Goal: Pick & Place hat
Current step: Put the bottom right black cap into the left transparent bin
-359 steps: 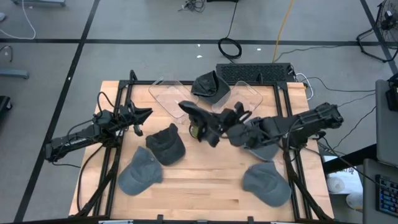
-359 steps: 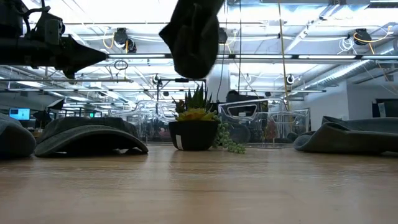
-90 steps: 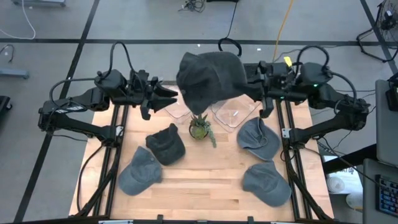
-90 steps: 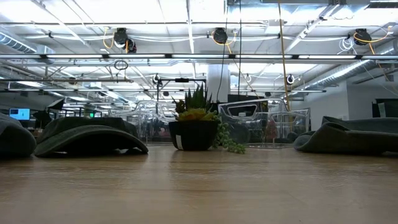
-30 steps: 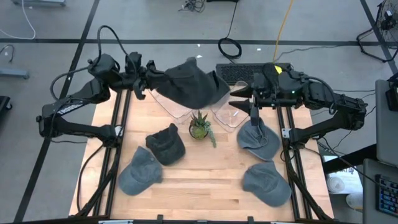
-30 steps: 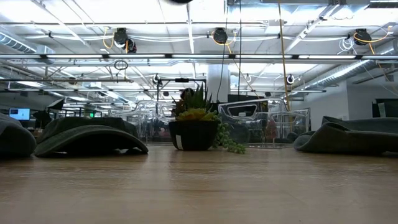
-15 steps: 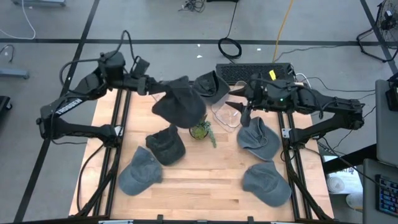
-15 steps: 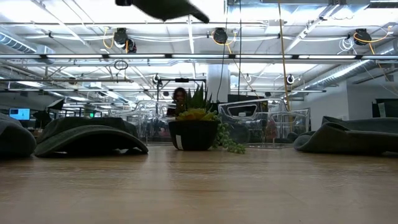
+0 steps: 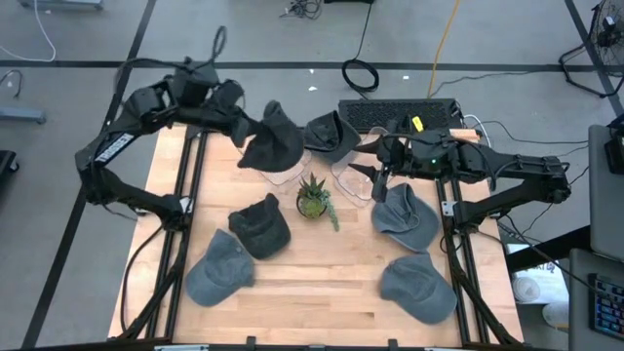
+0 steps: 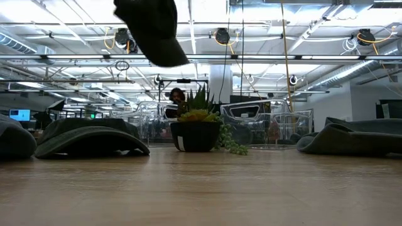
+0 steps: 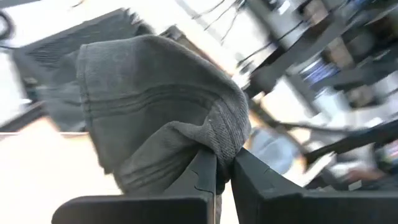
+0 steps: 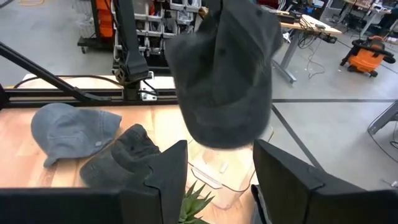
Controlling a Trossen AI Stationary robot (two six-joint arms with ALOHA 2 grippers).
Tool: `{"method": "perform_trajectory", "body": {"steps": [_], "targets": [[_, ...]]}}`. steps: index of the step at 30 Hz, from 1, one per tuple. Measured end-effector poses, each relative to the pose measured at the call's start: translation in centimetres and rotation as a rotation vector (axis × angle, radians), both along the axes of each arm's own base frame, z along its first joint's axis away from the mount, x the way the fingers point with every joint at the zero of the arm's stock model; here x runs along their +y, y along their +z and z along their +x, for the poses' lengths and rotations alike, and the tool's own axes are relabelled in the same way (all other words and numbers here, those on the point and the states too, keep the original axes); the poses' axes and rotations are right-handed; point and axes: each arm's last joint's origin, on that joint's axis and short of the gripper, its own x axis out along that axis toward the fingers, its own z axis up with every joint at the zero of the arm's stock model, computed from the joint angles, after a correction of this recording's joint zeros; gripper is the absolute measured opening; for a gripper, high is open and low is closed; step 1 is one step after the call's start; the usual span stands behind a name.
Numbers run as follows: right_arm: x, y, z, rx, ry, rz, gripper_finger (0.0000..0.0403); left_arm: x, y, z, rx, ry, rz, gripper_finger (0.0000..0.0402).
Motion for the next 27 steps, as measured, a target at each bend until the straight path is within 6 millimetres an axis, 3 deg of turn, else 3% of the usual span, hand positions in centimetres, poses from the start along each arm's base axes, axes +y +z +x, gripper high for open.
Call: {"method": "perform_trajectory", "body": {"steps": [14,27], "targets": [[0.0,0.0,0.0,-0.001,0.0,0.0,0.017,4.3,-3.1,-0.5,0.373,-0.03,0.219,0.002],[0.0,0.3,0.1,-0.035,0.001,0.0,0.0169,9.9,-6.5,-0.1,0.514,0.074,0.081,0.002]]}}
